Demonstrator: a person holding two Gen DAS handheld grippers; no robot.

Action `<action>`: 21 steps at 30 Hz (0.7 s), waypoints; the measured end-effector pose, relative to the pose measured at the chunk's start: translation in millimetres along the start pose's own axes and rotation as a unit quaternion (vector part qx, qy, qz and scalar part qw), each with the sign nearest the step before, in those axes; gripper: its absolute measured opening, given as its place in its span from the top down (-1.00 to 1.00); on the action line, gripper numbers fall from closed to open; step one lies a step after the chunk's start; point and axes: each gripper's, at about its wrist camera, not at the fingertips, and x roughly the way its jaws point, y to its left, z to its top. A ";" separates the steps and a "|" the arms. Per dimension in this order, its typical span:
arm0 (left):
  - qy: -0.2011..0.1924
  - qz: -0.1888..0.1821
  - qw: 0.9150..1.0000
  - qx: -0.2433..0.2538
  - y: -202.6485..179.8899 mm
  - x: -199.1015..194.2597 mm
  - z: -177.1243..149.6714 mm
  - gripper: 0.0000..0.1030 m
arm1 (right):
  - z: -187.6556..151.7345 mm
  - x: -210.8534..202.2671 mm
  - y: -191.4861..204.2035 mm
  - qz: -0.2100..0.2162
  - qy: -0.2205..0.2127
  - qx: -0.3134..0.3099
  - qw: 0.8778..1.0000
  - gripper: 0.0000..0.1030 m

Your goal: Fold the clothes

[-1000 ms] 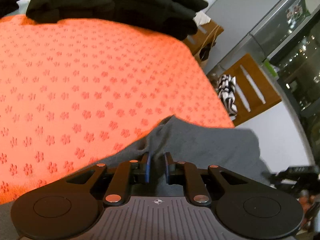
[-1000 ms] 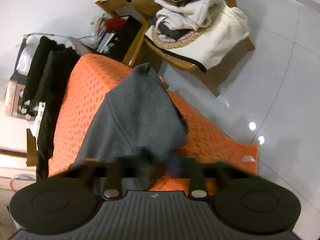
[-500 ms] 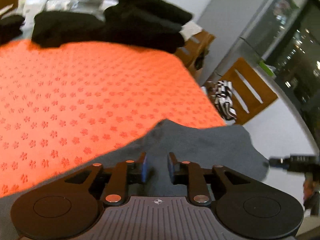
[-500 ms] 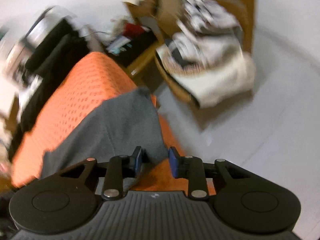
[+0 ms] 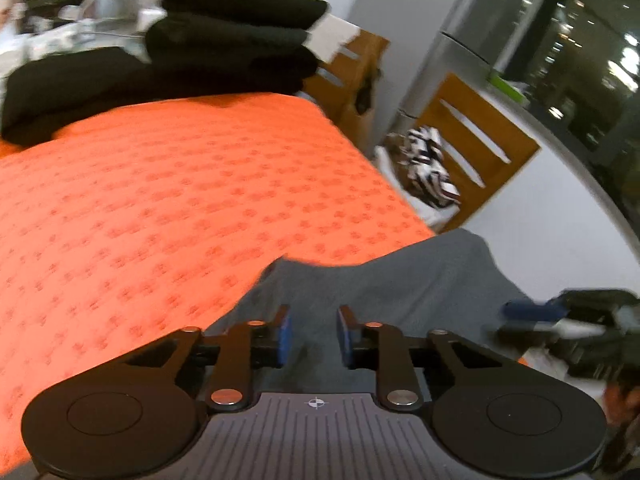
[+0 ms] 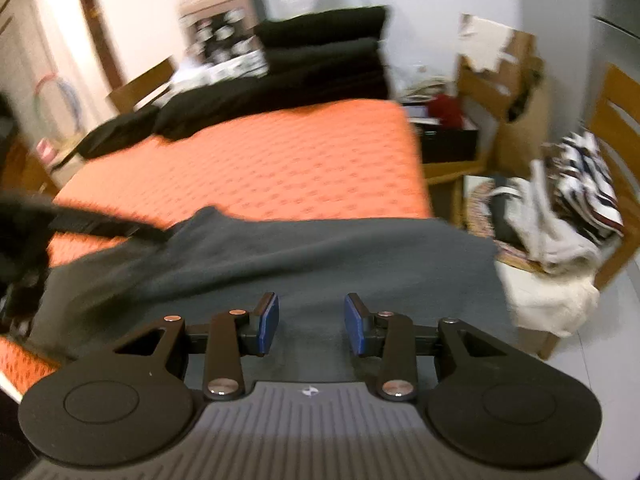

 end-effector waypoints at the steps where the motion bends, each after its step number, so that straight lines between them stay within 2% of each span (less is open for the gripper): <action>1: 0.006 -0.007 1.000 0.006 -0.2 5.7 5.1 0.67 | 0.9 5.4 10.0 0.000 0.002 -0.010 1.000 0.19; 3: 0.023 -0.017 0.999 0.021 -2.5 19.1 12.1 0.74 | 4.0 17.2 27.6 -0.002 0.005 -0.031 0.999 0.19; 6: 0.048 -0.010 0.998 0.040 -4.3 37.5 16.2 0.76 | 10.2 35.1 49.2 -0.020 0.007 -0.057 0.998 0.19; 8: 0.058 -0.002 0.998 0.032 0.4 46.0 19.0 0.78 | 13.8 47.9 56.8 -0.034 0.010 -0.068 0.997 0.19; 12: 0.064 0.002 0.998 0.004 13.1 52.6 23.3 0.91 | 9.9 67.8 56.4 -0.053 0.048 -0.079 0.994 0.21; 21: 0.052 0.010 0.998 -0.027 22.4 63.7 36.0 0.91 | -31.8 22.8 26.7 -0.054 0.067 -0.062 0.994 0.20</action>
